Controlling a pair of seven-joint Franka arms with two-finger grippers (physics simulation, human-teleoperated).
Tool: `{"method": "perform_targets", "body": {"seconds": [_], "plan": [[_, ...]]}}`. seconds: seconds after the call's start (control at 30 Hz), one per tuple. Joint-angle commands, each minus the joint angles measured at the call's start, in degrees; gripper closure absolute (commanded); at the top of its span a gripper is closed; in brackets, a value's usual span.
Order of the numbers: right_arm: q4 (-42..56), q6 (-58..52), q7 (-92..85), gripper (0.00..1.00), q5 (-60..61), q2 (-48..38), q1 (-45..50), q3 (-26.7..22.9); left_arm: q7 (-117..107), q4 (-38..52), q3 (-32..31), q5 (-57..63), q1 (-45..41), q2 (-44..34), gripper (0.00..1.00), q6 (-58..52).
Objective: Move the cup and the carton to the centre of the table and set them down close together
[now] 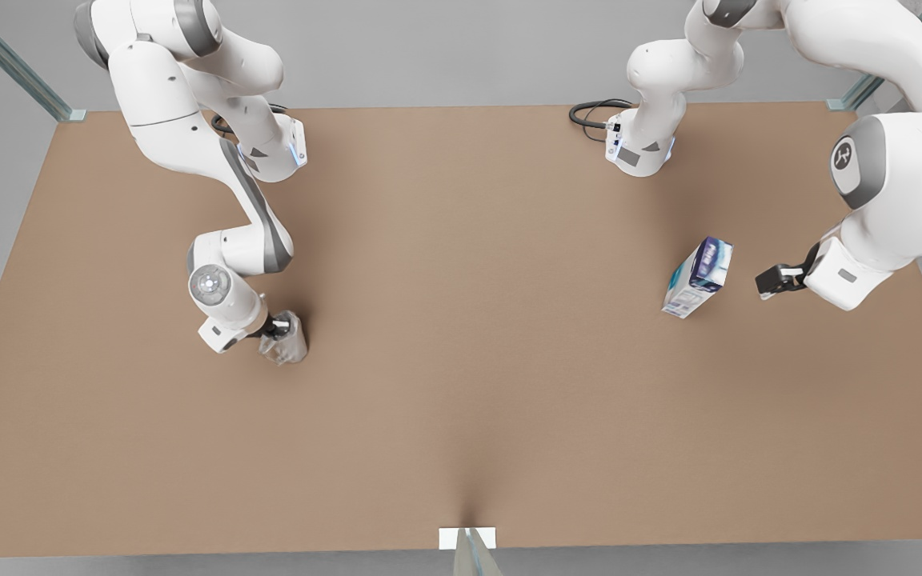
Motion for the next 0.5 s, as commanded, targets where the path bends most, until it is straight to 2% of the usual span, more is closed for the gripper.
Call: {"method": "perform_targets", "body": {"seconds": [0.0,0.3,0.4,0.47], "plan": [[0.1,0.0,0.1,0.79,0.0,0.0,0.0,0.0,0.0,0.0,0.0,0.0,0.0,0.0,0.0,0.0],[2.5,-0.2,1.7,0.79,0.0,0.5,0.1,0.7,0.0,0.1,0.0,0.0,0.0,-0.4,0.0,-0.4],[6.5,-4.3,1.8,0.79,3.9,0.5,0.1,2.2,0.0,0.1,0.0,0.0,0.0,-0.4,0.0,-0.4],[16.4,-11.5,6.0,0.79,4.4,4.3,0.8,5.3,0.0,0.1,0.0,0.0,0.0,-0.3,0.0,-0.4]]}}
